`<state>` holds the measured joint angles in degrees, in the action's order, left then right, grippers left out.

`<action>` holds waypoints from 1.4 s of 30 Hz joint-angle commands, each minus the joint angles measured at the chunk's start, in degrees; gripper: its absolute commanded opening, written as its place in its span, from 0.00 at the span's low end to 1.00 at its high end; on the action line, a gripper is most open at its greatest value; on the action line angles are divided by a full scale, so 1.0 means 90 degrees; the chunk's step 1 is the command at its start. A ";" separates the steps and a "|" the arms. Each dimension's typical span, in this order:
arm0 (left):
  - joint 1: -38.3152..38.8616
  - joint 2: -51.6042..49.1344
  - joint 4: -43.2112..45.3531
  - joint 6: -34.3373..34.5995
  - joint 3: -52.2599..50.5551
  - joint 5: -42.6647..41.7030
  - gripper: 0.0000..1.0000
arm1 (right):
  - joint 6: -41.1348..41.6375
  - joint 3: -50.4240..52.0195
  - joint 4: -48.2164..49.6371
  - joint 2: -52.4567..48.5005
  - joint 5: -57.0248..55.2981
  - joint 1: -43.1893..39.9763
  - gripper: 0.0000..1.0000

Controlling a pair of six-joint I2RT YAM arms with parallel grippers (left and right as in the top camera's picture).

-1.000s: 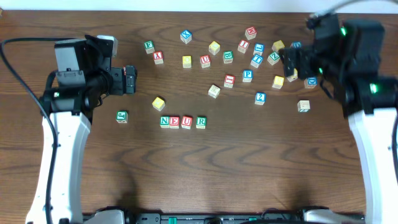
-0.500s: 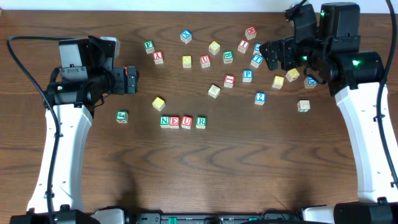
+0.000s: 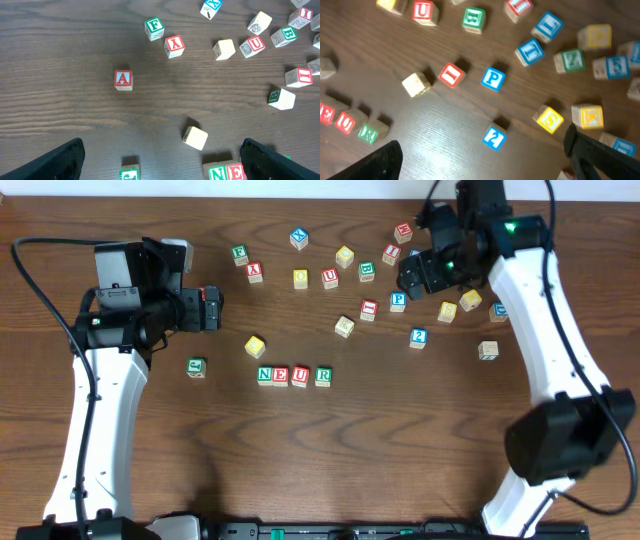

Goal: Spell out NEURIPS
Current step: 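Move the right gripper over the blocks near the red I block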

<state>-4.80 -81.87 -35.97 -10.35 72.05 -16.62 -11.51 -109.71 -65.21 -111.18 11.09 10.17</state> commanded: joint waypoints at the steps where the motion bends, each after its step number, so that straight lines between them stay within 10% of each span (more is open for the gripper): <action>1: -0.0019 0.0024 -0.0002 0.0010 0.0146 -0.0080 0.98 | -0.1333 -0.0967 -0.0471 -0.0279 0.0299 0.0192 0.99; 11: -0.0019 0.0024 -0.0002 0.0010 0.0146 -0.0080 0.98 | -0.3235 -0.1328 -0.1037 -0.0634 0.1231 0.0464 0.99; 42: -0.0019 0.0024 -0.0002 0.0010 0.0146 -0.0080 0.98 | -0.5117 -0.1328 -0.0491 -0.2222 0.1855 0.0568 0.97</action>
<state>-4.78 -81.87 -35.94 -10.35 72.05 -16.62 -54.94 -120.70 -70.08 -129.12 26.02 14.57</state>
